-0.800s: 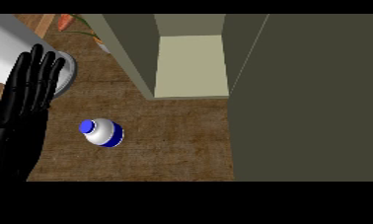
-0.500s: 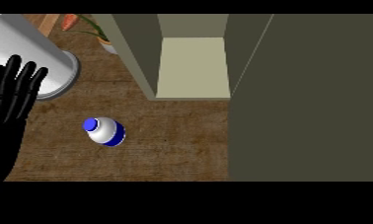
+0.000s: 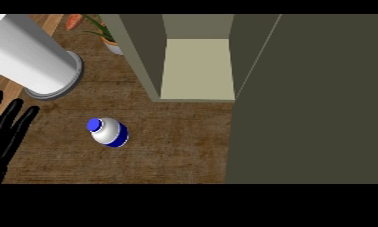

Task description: Pick up the bottled water, place it into the cabinet and close the cabinet

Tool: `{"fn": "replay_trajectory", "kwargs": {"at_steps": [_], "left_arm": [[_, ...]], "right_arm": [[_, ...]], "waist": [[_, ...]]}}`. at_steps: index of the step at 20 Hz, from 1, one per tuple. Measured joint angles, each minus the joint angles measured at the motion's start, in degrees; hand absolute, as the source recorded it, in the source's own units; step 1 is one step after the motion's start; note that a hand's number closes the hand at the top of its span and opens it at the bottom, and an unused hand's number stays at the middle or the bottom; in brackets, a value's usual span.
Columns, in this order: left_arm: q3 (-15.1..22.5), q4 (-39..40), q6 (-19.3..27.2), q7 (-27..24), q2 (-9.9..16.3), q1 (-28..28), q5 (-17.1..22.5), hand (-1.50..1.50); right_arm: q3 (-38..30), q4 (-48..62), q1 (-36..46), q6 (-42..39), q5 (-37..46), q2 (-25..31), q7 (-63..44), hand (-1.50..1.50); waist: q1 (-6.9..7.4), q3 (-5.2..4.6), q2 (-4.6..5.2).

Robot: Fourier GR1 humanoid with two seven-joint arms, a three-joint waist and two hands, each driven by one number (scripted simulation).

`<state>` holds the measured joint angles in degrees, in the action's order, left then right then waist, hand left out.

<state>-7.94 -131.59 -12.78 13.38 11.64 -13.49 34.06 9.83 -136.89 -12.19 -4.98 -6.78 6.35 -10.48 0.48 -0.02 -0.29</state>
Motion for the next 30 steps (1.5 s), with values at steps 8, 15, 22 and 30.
{"fn": "replay_trajectory", "kwargs": {"at_steps": [8, 15, 22, 30], "left_arm": [[-3.19, -2.13, 2.31, 6.43, 0.71, -2.93, 2.72, -1.5], [-3.13, -2.52, 3.45, 8.93, 0.3, -4.06, 3.24, -1.5], [-2.98, -2.57, 5.23, 10.48, 0.37, -3.04, 3.38, -1.5], [-2.14, -2.11, 3.96, 8.34, -0.97, -3.81, 2.93, -1.5]], "right_arm": [[3.34, -4.33, 0.26, 1.64, 1.03, -0.39, -6.71, -1.5], [5.54, -5.57, 1.53, 3.49, 2.67, -0.7, -10.23, -1.5], [8.44, -6.07, 2.0, 5.52, 3.66, -1.56, -11.64, -1.5], [9.67, -6.21, 4.33, 7.48, 4.39, -1.54, -13.94, -1.5]], "waist": [[-0.14, 0.01, 0.04], [-0.12, 0.01, -0.01], [-0.29, 0.02, -0.05], [-0.39, 0.01, 0.01]]}}
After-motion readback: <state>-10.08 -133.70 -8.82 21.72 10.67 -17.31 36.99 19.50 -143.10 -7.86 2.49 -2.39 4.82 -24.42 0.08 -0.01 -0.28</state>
